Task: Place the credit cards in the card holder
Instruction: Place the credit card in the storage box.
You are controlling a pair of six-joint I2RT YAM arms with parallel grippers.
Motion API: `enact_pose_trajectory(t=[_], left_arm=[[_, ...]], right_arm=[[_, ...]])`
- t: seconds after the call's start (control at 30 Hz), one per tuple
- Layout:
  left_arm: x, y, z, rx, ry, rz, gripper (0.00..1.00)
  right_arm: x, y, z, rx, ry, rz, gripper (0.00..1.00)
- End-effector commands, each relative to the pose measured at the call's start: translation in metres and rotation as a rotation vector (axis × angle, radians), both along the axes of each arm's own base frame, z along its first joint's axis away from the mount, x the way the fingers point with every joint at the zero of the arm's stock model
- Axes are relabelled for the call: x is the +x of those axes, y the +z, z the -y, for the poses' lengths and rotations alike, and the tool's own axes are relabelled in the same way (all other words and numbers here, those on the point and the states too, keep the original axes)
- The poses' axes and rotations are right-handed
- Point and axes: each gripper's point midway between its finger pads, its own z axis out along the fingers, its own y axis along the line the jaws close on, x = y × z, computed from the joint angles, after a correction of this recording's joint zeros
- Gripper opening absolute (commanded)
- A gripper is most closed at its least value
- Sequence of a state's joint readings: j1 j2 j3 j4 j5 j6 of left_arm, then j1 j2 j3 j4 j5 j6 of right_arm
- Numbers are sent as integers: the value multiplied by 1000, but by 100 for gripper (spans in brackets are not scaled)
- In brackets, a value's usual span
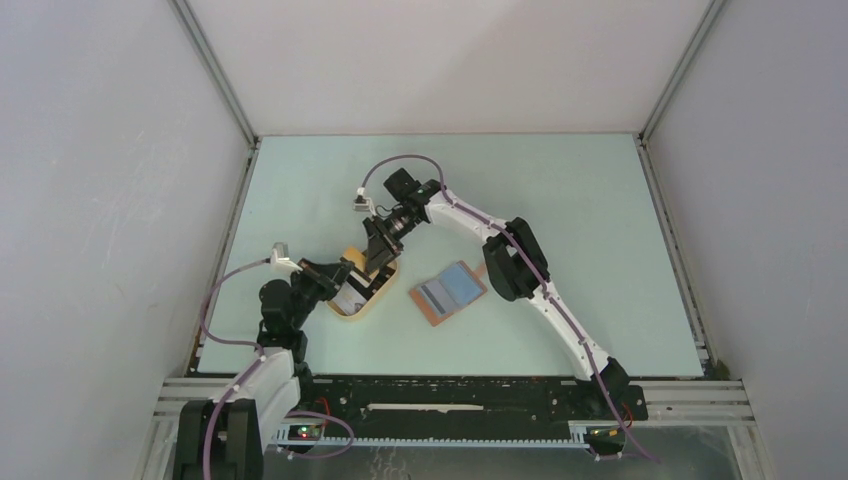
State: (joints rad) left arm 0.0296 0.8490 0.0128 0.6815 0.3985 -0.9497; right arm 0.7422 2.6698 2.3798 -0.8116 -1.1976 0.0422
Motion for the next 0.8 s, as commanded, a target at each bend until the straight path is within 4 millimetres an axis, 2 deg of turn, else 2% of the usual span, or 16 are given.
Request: enact_pose_trajectory(t=[0.0, 0.13, 0.33, 0.37, 0.4, 0.5, 0.57, 0.63, 0.77], left_arm=[[-8, -17, -2, 27, -1, -19, 0], [-8, -18, 0, 27, -10, -24, 0], [-8, -17, 1, 26, -19, -18, 0], [-8, -17, 2, 27, -24, -17, 2], [-9, -17, 2, 27, -27, -19, 8], [-11, -19, 4, 29, -41, -24, 30], [-13, -19, 6, 28, -58, -27, 41], [-15, -19, 8, 27, -72, -24, 46], [-19, -15, 13, 17, -100, 0, 49]], right_arm=[[-7, 54, -3, 115, 48, 106, 49], [-10, 58, -4, 124, 58, 103, 37], [-9, 60, -2, 151, 62, 64, 9], [-9, 62, 0, 155, 63, 38, 3], [-9, 63, 1, 158, 63, 22, 0], [-8, 66, 4, 171, 64, -1, 0], [-7, 69, 6, 183, 68, -19, 0], [-7, 73, 8, 198, 73, -40, 0], [-7, 78, 10, 217, 82, -58, 0]])
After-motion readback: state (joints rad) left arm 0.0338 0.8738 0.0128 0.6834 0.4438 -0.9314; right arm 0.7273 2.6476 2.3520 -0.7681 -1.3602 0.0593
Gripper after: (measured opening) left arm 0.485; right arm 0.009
